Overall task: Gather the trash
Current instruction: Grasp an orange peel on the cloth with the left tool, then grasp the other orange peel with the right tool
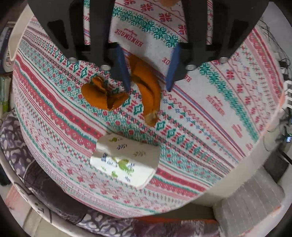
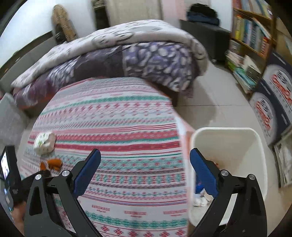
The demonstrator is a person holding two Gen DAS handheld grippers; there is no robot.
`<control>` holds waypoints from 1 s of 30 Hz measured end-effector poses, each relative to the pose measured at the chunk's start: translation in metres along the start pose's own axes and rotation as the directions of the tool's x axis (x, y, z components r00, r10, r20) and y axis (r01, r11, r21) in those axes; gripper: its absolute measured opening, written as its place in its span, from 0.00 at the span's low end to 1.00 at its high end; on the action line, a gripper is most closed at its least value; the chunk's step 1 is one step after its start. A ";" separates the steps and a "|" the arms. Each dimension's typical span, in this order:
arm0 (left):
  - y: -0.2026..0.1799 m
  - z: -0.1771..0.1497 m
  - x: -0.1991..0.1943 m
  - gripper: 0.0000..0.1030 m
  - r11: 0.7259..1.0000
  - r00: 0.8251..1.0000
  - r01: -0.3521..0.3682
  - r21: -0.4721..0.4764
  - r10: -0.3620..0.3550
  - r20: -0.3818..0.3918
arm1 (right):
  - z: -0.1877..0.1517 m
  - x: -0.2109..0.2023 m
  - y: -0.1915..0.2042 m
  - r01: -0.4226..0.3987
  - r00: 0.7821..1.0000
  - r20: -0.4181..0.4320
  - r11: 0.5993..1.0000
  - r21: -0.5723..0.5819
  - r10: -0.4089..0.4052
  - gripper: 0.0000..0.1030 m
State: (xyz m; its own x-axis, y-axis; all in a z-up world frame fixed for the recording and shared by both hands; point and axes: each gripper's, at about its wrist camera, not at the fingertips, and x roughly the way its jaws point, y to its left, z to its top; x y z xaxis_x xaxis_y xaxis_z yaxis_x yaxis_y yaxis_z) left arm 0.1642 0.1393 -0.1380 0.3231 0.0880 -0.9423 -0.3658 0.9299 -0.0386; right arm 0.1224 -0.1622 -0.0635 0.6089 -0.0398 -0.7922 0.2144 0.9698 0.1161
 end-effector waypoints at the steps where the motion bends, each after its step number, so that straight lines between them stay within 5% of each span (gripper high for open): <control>1: 0.002 0.000 -0.001 0.24 1.000 1.000 -0.006 0.008 0.006 0.005 | -0.001 0.003 0.007 -0.013 1.000 -0.005 1.000 -0.020 0.013 0.91; 6: 0.023 0.003 -0.017 0.17 0.997 0.997 0.071 -0.013 -0.071 0.025 | -0.013 0.015 0.059 -0.091 0.996 -0.019 0.974 -0.208 0.089 0.91; 11: 0.047 0.012 -0.055 0.17 0.993 0.989 0.107 -0.047 -0.102 0.108 | -0.030 0.025 0.132 -0.137 0.989 -0.021 0.865 -0.482 0.145 0.91; 17: 0.077 0.032 -0.092 0.17 0.986 0.970 0.139 -0.096 -0.116 0.213 | -0.041 0.054 0.201 -0.221 0.975 -0.106 0.798 -0.560 0.195 0.80; 22: 0.086 0.040 -0.105 0.17 0.981 0.958 0.166 -0.104 -0.135 0.254 | -0.047 0.083 0.224 -0.236 0.971 -0.175 0.793 -0.562 0.165 0.71; 25: 0.090 0.040 -0.104 0.17 0.979 0.958 0.174 -0.111 -0.142 0.249 | -0.050 0.091 0.227 -0.264 0.962 -0.208 0.795 -0.546 0.177 0.60; 30: 0.091 0.040 -0.098 0.17 0.979 0.963 0.170 -0.113 -0.140 0.231 | -0.060 0.093 0.235 -0.280 0.957 -0.232 0.777 -0.563 0.177 0.24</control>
State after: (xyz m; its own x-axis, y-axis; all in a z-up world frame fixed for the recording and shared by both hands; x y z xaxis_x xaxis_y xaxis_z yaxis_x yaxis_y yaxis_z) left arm 0.1345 0.2297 -0.0360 0.5641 0.0368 -0.8249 -0.4022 0.8847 -0.2355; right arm 0.1841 0.0765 -0.1457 0.4435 0.1893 -0.8761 -0.4344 0.9004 -0.0253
